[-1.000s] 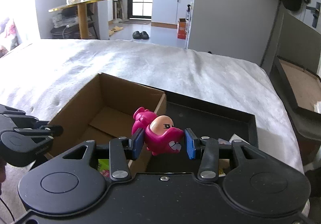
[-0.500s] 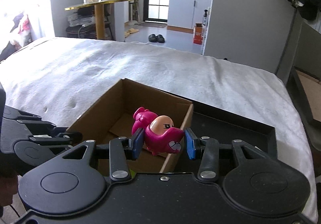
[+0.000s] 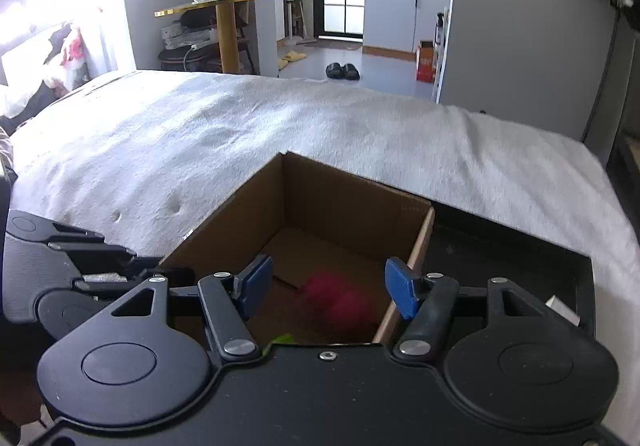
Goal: Organize rigid objects
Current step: 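Open the right tool to release the pink figure into the box, then move the right tool to the red crab figure and grasp it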
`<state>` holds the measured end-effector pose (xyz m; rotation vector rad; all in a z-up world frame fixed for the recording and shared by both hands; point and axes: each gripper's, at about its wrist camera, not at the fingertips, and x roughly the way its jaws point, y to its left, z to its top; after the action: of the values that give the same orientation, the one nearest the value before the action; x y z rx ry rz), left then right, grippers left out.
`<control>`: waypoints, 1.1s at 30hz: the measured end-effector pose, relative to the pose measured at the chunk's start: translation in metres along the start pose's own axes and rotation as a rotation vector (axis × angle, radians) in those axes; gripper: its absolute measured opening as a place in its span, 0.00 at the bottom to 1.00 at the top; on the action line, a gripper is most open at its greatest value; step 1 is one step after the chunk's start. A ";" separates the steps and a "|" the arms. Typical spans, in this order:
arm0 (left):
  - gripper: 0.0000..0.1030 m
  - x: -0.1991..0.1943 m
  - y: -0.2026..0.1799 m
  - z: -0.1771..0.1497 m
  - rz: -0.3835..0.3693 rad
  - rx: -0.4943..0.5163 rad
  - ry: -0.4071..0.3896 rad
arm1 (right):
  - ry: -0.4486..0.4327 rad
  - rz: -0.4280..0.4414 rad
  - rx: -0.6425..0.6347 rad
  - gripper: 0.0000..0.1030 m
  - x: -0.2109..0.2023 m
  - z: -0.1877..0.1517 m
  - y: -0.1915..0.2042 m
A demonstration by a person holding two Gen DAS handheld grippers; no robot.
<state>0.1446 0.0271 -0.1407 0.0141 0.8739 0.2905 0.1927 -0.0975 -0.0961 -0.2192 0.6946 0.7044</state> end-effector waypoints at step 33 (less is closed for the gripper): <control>0.09 0.001 -0.008 0.005 0.055 0.004 0.027 | 0.104 -0.231 0.144 0.90 -0.021 -0.052 -0.076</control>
<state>0.1509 0.0198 -0.1388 0.0381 0.9023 0.3413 0.2048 -0.1859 -0.1248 -0.2010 0.8013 0.4232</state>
